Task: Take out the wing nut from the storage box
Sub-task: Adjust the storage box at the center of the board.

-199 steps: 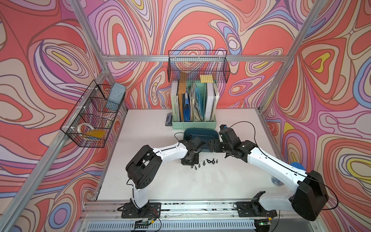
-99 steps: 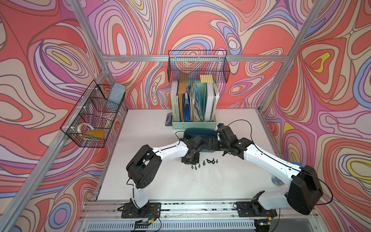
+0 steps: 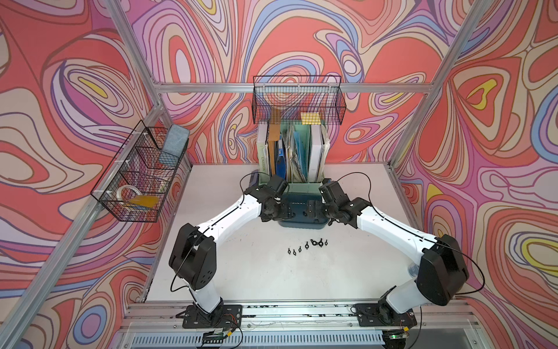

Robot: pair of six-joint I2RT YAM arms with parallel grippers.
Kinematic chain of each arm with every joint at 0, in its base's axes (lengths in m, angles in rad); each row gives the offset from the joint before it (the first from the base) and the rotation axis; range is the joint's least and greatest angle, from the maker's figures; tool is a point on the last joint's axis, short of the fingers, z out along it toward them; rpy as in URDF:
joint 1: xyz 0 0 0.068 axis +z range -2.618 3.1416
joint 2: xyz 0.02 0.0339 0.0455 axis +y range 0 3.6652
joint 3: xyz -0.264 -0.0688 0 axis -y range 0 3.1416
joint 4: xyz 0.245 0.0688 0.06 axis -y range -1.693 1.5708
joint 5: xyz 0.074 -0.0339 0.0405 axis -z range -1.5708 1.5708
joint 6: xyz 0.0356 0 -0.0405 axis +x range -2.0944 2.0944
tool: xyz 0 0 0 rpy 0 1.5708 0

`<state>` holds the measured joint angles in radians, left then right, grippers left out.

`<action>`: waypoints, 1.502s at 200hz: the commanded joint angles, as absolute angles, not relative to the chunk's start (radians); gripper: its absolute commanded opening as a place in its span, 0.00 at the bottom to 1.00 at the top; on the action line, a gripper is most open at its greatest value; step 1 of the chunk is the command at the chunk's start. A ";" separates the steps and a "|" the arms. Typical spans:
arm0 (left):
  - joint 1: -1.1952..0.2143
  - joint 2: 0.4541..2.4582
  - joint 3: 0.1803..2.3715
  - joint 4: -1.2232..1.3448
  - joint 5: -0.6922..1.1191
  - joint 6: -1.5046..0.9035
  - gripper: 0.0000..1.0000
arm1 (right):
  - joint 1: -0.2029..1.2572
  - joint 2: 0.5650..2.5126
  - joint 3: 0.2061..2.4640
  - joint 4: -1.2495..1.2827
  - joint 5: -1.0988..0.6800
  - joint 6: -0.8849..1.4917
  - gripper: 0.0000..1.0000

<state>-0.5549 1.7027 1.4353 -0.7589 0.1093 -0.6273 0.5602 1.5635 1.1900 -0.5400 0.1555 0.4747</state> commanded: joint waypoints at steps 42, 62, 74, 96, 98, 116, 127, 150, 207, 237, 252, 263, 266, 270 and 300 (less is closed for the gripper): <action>-0.448 1.652 1.457 -0.813 0.168 -0.570 0.99 | 0.468 1.715 1.244 -0.576 0.164 0.544 0.83; -0.440 1.649 1.459 -0.819 0.163 -0.567 0.99 | 0.456 1.765 1.272 -0.568 0.155 0.539 0.75; -0.435 1.649 1.460 -0.826 0.155 -0.568 0.99 | 0.446 1.811 1.284 -0.569 0.158 0.541 0.68; -0.428 1.638 1.455 -0.818 0.177 -0.553 0.99 | 0.431 1.862 1.302 -0.556 0.140 0.530 0.52; -0.428 1.636 1.454 -0.815 0.178 -0.554 0.99 | 0.429 1.866 1.305 -0.556 0.141 0.529 0.51; -0.428 1.622 1.447 -0.805 0.175 -0.563 0.99 | 0.425 1.895 1.322 -0.551 0.141 0.519 0.44; -0.428 1.619 1.444 -0.804 0.167 -0.569 0.99 | 0.422 1.913 1.334 -0.552 0.143 0.514 0.38; -0.428 1.608 1.434 -0.797 0.157 -0.575 0.99 | 0.414 1.946 1.350 -0.558 0.143 0.506 0.35; -0.427 1.576 1.403 -0.774 0.155 -0.575 0.99 | 0.405 1.987 1.392 -0.594 0.130 0.488 0.06; -0.424 1.552 1.373 -0.751 0.156 -0.579 0.99 | 0.403 1.991 1.430 -0.667 0.114 0.481 0.00; -0.419 1.540 1.356 -0.735 0.161 -0.582 0.99 | 0.402 1.985 1.458 -0.713 0.098 0.473 0.00; -0.414 1.530 1.341 -0.722 0.165 -0.586 0.99 | 0.398 1.988 1.497 -0.764 0.077 0.463 0.00; -0.412 1.528 1.335 -0.716 0.166 -0.587 0.99 | 0.396 1.991 1.511 -0.782 0.067 0.457 0.00; -0.410 1.523 1.328 -0.708 0.168 -0.590 0.99 | 0.395 1.994 1.531 -0.805 0.053 0.452 0.00; -0.380 1.509 1.289 -0.669 0.208 -0.612 0.99 | 0.370 2.055 1.699 -1.026 -0.060 0.432 0.00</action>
<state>-0.4065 1.5326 1.3140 -0.7177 0.1745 -0.5884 0.3920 2.0045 1.5833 -0.8307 0.0544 0.4553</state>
